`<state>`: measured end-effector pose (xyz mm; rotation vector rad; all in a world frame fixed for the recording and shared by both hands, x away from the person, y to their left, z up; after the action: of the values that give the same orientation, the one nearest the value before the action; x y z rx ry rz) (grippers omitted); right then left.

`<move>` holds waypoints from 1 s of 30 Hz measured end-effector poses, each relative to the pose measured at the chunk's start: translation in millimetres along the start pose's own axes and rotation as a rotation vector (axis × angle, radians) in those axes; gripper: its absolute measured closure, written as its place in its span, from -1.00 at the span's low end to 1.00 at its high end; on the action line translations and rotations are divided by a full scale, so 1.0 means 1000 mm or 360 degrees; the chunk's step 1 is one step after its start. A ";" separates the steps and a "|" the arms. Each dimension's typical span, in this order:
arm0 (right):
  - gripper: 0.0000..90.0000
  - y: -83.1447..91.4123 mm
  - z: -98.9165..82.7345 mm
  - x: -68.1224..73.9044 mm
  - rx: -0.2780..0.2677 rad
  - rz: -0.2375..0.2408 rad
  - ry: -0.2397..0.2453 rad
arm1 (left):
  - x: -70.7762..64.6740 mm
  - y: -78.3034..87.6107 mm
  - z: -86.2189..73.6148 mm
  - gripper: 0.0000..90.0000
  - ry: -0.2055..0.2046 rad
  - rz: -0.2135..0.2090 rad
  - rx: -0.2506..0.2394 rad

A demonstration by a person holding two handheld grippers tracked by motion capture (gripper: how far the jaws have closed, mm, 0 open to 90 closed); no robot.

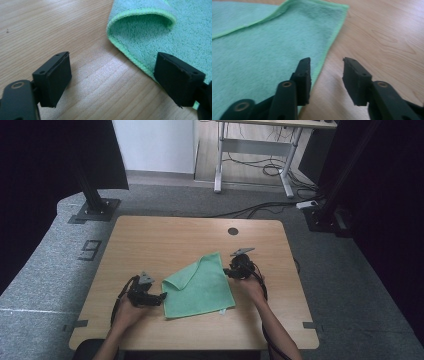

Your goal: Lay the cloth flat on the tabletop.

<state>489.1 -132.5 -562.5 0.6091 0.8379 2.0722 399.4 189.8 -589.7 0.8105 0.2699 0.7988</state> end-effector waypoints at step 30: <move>-0.26 0.001 -0.054 0.069 -0.0068 0.0305 0.0324 | -0.039 -0.024 0.051 0.30 -0.0263 -0.0165 0.0011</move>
<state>414.0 -95.2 -589.1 0.4760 0.8753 2.3505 411.7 123.5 -575.8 0.8573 0.1659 0.6303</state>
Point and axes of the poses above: each handheld gripper's, and its own axes: y roughly backward along the jaws, z roughly out of its top, x roughly to its left, the point moved 6 cm from there along -y, roughly forward along the jaws, and after that the axes turned 8 degrees about -y, right-handed, at the moved point
